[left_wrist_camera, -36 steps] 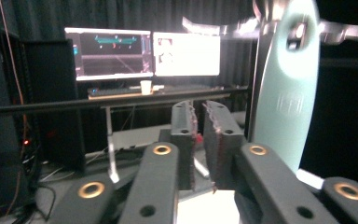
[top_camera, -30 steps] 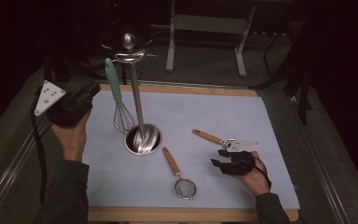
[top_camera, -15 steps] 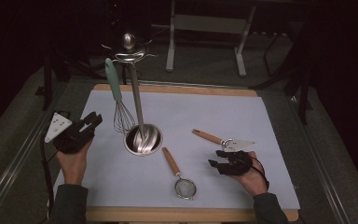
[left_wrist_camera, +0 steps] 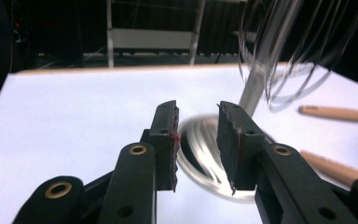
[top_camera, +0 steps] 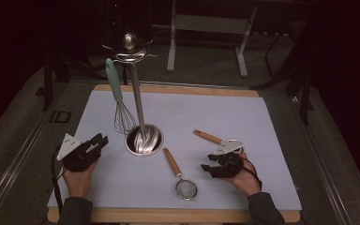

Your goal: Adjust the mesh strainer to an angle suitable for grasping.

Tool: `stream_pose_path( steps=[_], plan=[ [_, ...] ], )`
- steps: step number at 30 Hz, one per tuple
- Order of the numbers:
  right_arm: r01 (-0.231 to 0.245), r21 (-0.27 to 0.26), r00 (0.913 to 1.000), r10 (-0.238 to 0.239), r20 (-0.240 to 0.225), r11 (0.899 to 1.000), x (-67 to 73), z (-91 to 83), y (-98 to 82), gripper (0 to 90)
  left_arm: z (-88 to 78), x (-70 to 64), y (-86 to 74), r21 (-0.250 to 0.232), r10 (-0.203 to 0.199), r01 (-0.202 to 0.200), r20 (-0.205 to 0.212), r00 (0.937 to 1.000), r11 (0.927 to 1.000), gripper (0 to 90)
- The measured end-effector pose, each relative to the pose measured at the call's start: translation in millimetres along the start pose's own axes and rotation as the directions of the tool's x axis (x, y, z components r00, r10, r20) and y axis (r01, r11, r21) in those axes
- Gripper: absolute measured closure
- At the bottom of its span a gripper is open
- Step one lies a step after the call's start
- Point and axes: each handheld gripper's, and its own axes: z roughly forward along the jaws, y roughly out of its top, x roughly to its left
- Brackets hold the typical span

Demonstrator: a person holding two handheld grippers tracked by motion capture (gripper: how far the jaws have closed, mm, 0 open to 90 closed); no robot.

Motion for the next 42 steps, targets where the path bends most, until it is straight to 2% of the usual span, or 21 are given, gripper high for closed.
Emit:
stream_pose_path(
  steps=[1,2,3,8,10,14,17,20,24,27,33,36,42],
  plan=[
    [0.0,0.0,1.0,0.0,0.0,1.0,0.0,0.0,0.0,48.6,0.0,0.0,0.0,0.0,0.0,0.0,0.0,1.0,1.0,68.7],
    [0.001,0.005,0.9999,-0.001,-0.013,1.0,1.6,1.7,1.5,48.8,0.9,0.6,-7.0,0.015,-0.008,0.008,0.004,1.0,0.9999,68.7],
    [0.01,0.023,0.9993,-0.009,-0.036,1.0,5.4,5.4,5.8,50.4,1.3,0.8,-10.1,0.019,-0.01,0.01,0.0,1.0,0.9998,68.5],
    [0.021,0.024,0.9943,-0.018,-0.105,1.0,16.4,11.5,21.1,56.0,0.6,6.1,-26.1,0.025,-0.044,0.044,-0.023,0.9988,0.9987,68.0],
    [0.025,0.028,0.9899,-0.021,-0.14,0.999,21.0,15.7,27.2,61.7,0.1,8.4,-28.7,0.031,-0.051,0.053,-0.033,0.9981,0.9981,67.9],
    [0.008,0.047,0.9745,0.002,-0.224,0.999,30.3,26.6,35.9,68.5,-0.4,11.1,-33.5,0.027,-0.072,0.074,-0.044,0.9964,0.9969,66.9],
    [0.003,0.075,0.9724,0.015,-0.233,0.997,35.7,36.1,40.2,68.7,-0.2,9.6,-34.0,0.029,-0.062,0.063,-0.045,0.9971,0.9976,66.4],
    [0.01,0.1,0.9753,0.012,-0.22,0.995,39.3,44.3,43.4,66.1,0.5,9.0,-34.9,0.036,-0.053,0.055,-0.044,0.9976,0.9978,65.5],
    [-0.001,0.133,0.9696,0.034,-0.242,0.991,41.9,53.3,45.7,65.7,0.6,8.9,-35.2,0.038,-0.05,0.052,-0.043,0.9978,0.998,65.4],
    [0.014,0.163,0.9721,0.025,-0.233,0.987,45.6,59.2,48.0,60.7,0.9,8.7,-35.6,0.037,-0.051,0.053,-0.043,0.9978,0.9979,64.9],
    [-0.01,0.179,0.964,0.057,-0.26,0.984,48.9,64.9,53.6,55.5,0.9,8.5,-35.9,0.038,-0.052,0.053,-0.042,0.9978,0.9979,64.9],
    [-0.029,0.217,0.9609,0.087,-0.263,0.976,50.4,71.7,54.9,54.1,1.0,8.2,-35.9,0.039,-0.049,0.05,-0.043,0.9979,0.998,64.9],
    [-0.027,0.274,0.9671,0.094,-0.236,0.961,53.8,80.0,60.2,58.5,0.9,8.3,-36.0,0.036,-0.052,0.054,-0.043,0.9977,0.9979,64.8]
  ],
)
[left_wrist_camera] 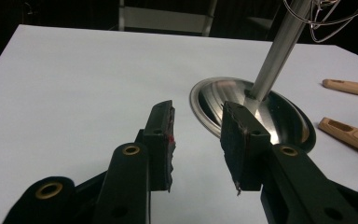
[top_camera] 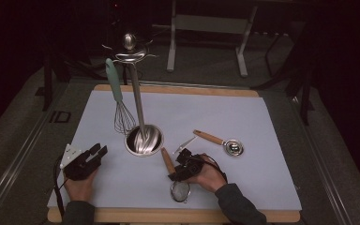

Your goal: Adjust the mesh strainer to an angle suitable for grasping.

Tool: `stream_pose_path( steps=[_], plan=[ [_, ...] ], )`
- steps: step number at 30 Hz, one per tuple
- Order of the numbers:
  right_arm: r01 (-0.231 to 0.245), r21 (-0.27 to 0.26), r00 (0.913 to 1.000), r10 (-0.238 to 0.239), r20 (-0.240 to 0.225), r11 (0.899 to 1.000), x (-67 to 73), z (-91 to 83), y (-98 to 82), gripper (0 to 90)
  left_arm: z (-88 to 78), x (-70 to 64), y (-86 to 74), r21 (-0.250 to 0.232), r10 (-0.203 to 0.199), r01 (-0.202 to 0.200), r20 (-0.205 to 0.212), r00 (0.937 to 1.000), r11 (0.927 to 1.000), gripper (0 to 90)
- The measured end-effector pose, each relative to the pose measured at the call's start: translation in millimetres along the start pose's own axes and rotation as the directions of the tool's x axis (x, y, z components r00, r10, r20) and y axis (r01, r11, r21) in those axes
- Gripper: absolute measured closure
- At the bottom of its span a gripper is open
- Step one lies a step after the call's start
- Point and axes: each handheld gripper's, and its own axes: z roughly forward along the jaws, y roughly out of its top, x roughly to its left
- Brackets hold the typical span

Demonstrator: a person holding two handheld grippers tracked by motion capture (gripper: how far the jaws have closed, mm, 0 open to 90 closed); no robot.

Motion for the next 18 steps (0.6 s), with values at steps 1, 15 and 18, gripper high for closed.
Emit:
stream_pose_path(
  steps=[1,15,18],
  plan=[
    [-0.003,0.009,1.0,0.003,-0.003,1.0,-0.4,-0.3,1.0,59.1,-0.1,-0.1,-0.1,-0.001,-0.002,0.002,0.0,1.0,1.0,64.7],
    [-0.079,0.064,0.9957,0.082,-0.043,0.995,-14.3,-8.2,4.2,69.0,-0.4,1.3,-0.2,-0.003,-0.01,0.01,0.002,0.9999,0.9999,64.5],
    [-0.078,0.074,0.9967,0.079,-0.019,0.994,-15.2,-10.7,4.3,69.1,-0.5,1.2,-0.2,-0.003,-0.01,0.01,0.002,0.9999,0.9999,64.4]
  ],
)
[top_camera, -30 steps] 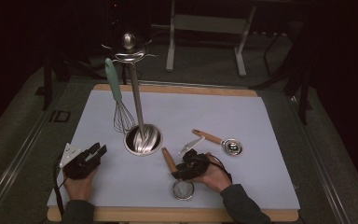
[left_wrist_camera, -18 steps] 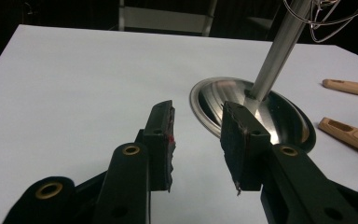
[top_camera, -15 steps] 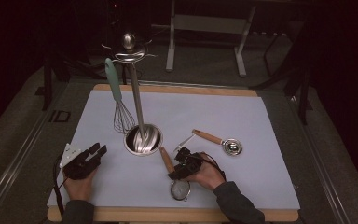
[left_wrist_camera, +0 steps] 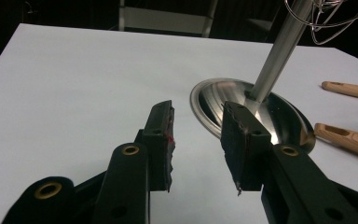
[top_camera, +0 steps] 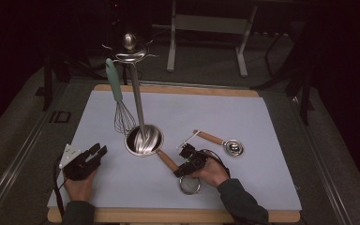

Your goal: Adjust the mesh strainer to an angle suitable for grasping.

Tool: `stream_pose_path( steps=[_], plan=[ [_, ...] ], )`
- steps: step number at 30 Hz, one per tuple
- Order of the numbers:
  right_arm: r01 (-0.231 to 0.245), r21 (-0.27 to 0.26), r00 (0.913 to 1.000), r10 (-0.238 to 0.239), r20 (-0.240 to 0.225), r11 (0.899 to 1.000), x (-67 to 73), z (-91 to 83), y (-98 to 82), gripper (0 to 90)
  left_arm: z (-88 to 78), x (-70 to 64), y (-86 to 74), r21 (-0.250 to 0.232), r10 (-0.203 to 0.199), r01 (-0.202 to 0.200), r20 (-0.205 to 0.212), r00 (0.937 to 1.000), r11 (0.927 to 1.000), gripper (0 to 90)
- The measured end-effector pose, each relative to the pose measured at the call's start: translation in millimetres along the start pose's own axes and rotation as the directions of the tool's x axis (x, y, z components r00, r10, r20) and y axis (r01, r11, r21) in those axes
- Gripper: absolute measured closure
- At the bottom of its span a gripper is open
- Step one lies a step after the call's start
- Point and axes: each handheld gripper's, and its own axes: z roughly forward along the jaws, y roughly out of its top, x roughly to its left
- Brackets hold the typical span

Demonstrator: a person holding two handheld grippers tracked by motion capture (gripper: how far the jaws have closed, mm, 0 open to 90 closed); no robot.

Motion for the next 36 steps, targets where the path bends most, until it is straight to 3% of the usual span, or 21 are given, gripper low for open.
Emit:
stream_pose_path(
  steps=[2,4,7,11,14,18,21,27,36],
  plan=[
    [0.001,0.004,0.9999,-0.001,0.016,1.0,-0.6,-1.6,-0.1,69.3,0.0,0.1,0.0,0.0,0.0,0.0,0.001,1.0,1.0,64.5],
    [0.005,0.028,0.9956,-0.008,0.093,1.0,-10.8,-11.1,-1.5,69.3,0.3,0.0,0.0,0.0,-0.001,0.001,0.001,1.0,1.0,64.4],
    [0.005,0.038,0.9942,-0.009,0.108,0.999,-16.5,-14.6,-2.4,69.3,0.5,0.0,0.0,0.001,-0.001,0.001,0.001,1.0,1.0,64.4],
    [-0.009,0.061,0.9972,0.004,0.075,0.998,-24.0,-16.0,-1.3,68.4,0.7,0.1,0.0,0.001,-0.003,0.003,-0.002,1.0,1.0,64.4],
    [-0.033,0.041,0.9987,0.031,0.04,0.999,-27.3,-14.0,3.1,67.6,0.4,0.1,0.0,0.0,-0.002,0.002,-0.003,1.0,1.0,64.4],
    [-0.074,0.026,0.9972,0.074,0.005,0.997,-31.2,-13.5,11.3,65.1,0.3,0.6,0.1,-0.001,-0.006,0.006,-0.001,1.0,1.0,64.4],
    [-0.091,0.05,0.9956,0.092,-0.015,0.995,-33.0,-10.6,16.8,66.8,0.3,0.6,0.1,-0.001,-0.005,0.005,-0.001,1.0,1.0,64.4],
    [-0.099,0.083,0.995,0.098,0.019,0.992,-27.7,-6.3,21.6,70.3,0.4,0.4,0.0,-0.001,-0.004,0.004,0.0,1.0,1.0,64.4],
    [-0.069,-0.012,0.9964,0.07,0.048,0.998,-26.2,-25.4,21.4,70.6,0.6,0.1,0.0,0.0,-0.003,0.003,-0.001,1.0,1.0,64.5]
  ],
)
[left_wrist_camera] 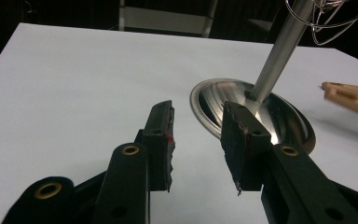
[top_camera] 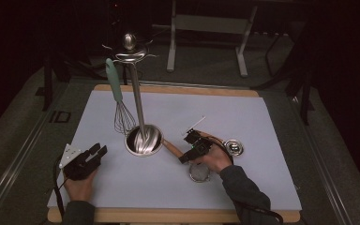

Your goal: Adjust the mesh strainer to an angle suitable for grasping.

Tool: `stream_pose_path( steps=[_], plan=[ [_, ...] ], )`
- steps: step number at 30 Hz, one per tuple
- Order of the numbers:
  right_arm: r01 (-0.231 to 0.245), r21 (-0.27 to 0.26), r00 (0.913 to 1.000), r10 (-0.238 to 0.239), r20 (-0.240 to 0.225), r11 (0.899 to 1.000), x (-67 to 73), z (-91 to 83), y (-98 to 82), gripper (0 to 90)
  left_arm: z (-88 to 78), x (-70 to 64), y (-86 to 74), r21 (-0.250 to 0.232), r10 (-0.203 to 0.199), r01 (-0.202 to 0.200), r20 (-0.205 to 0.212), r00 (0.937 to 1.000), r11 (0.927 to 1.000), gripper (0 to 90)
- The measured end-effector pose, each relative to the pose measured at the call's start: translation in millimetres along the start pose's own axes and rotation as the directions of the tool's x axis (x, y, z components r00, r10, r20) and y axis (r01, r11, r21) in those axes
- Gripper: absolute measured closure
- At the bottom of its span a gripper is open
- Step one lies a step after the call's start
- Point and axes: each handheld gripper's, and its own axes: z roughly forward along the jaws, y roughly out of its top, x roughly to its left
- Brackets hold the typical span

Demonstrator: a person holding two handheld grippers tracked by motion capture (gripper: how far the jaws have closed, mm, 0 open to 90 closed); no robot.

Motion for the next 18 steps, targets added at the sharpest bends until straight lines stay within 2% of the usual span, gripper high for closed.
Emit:
stream_pose_path(
  steps=[2,3,4,5,8,11,14,18],
  plan=[
    [0.007,-0.009,1.0,-0.007,0.003,1.0,0.4,-2.3,0.2,70.6,0.1,-0.1,0.0,0.0,0.0,0.0,-0.001,1.0,1.0,64.4],
    [0.038,-0.044,0.9992,-0.038,0.011,0.998,1.2,-9.9,0.7,70.7,0.1,-0.1,0.0,-0.001,0.0,0.0,-0.002,1.0,1.0,64.1],
    [0.038,-0.044,0.9992,-0.038,0.011,0.998,1.2,-9.9,0.7,70.7,0.1,-0.1,0.0,0.0,0.0,0.0,-0.001,1.0,1.0,64.1],
    [0.061,-0.067,0.998,-0.06,0.02,0.996,1.2,-13.1,1.0,70.7,0.2,-0.1,-0.1,0.0,0.0,0.0,-0.002,1.0,1.0,64.0],
    [0.076,-0.078,0.997,-0.075,0.017,0.994,1.0,-14.5,0.9,70.7,0.5,-0.3,-0.2,0.003,0.0,0.0,-0.001,1.0,1.0,63.8],
    [0.12,-0.106,0.9927,-0.118,0.027,0.987,1.7,-21.3,1.5,70.6,1.2,-0.5,-0.5,0.008,0.002,-0.002,0.004,1.0,1.0,63.4],
    [0.136,-0.118,0.9907,-0.133,0.025,0.984,1.5,-24.0,1.8,70.6,1.3,-0.1,-0.7,0.009,-0.004,0.004,0.008,1.0,1.0,63.3],
    [0.189,-0.166,0.982,-0.188,0.02,0.968,1.5,-33.6,3.1,70.6,1.7,0.4,-0.9,0.009,-0.009,0.008,0.01,0.9999,0.9999,62.4]
  ],
)
